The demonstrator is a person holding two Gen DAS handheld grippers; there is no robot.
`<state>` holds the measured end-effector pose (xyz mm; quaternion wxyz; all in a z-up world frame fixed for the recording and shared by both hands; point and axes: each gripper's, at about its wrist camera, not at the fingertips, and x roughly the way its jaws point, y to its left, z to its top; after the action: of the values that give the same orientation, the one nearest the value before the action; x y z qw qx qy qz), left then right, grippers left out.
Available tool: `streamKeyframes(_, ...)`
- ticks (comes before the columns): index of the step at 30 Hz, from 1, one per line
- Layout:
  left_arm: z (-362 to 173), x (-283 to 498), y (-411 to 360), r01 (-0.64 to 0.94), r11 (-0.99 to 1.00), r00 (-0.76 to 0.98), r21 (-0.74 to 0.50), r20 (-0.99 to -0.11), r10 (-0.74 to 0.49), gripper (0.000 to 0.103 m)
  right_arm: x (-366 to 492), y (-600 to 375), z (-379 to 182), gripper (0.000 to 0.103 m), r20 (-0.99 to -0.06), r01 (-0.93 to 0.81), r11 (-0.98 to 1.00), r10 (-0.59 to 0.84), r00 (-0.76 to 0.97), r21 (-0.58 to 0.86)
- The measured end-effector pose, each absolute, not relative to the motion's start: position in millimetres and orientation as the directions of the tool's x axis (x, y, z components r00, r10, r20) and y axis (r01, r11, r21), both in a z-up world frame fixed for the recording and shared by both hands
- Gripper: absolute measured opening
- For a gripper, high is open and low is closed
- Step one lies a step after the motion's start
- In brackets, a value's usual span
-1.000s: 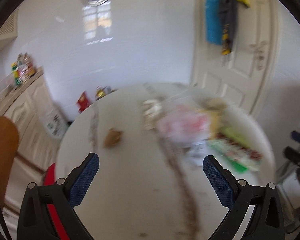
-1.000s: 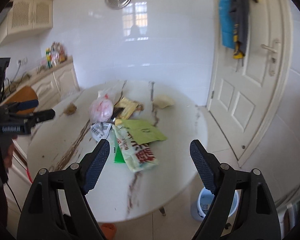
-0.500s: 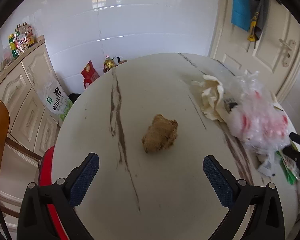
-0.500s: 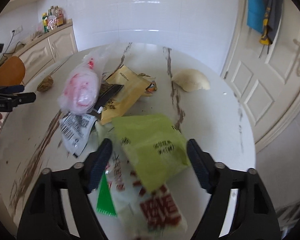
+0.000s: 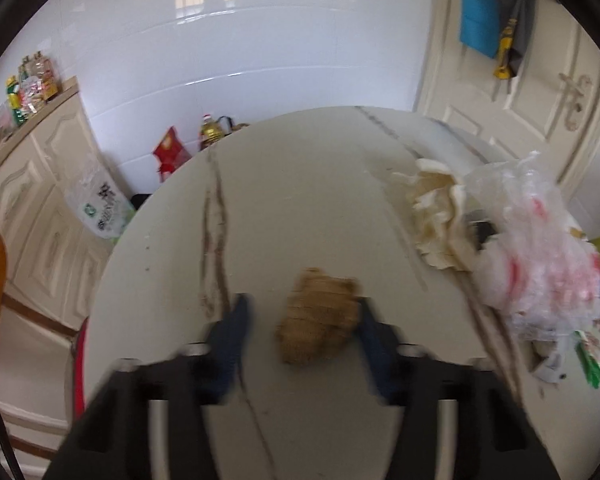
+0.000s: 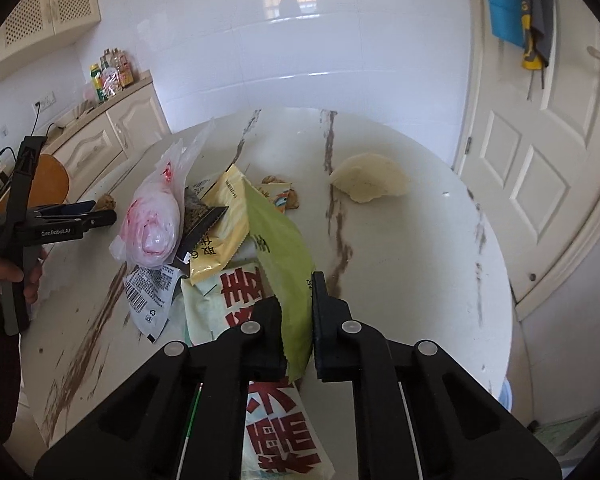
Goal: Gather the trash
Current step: 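Grasp the brown paper ball with the left gripper while the right grasps a green wrapper, then carry both items to the blue bucket and open both grippers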
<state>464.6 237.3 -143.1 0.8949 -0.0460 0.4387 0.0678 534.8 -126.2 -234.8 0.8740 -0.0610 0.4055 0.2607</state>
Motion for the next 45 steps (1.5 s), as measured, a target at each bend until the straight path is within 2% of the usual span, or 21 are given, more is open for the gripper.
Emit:
streamKeyframes(3,-141,457,236,-0.180,0.983,0.610,-0.021,-0.787,0.095,0.029,530,-127,-231,0.008,-0.734,-0.505,0.857,0.410,0.542,0.105)
streamKeyframes(12,-90,406,180,-0.105,0.993,0.692,-0.049,-0.721,0.038,0.029,498,-156,-204,0.008,-0.680,-0.496,0.857,0.447,0.581,0.140)
streamKeyframes(21,-55,382,40,0.155,0.986,0.724,-0.054,-0.674,-0.151,0.029,441,-220,-166,0.008,-0.603,-0.462,0.873,0.455,0.655,0.157)
streamKeyframes(26,-59,390,-58,0.305,0.951,0.679,-0.045,-0.690,-0.250,0.029,410,-284,-165,0.008,-0.589,-0.385,0.907,0.407,0.698,0.171)
streamKeyframes(31,-83,411,-148,0.434,0.900,0.601,-0.034,-0.734,-0.317,0.029,395,-363,-188,0.008,-0.610,-0.251,0.947,0.322,0.724,0.202)
streamKeyframes(35,-126,443,-215,0.518,0.854,0.510,-0.039,-0.788,-0.345,0.029,396,-418,-219,0.009,-0.640,-0.151,0.958,0.275,0.717,0.243)
streamKeyframes(41,-213,522,-270,0.545,0.838,0.396,-0.035,-0.870,-0.294,0.029,420,-480,-278,0.009,-0.700,-0.049,0.954,0.252,0.668,0.297)
streamKeyframes(45,-262,577,-296,0.538,0.843,0.361,-0.029,-0.895,-0.261,0.029,451,-506,-315,0.008,-0.732,-0.003,0.945,0.256,0.631,0.327)
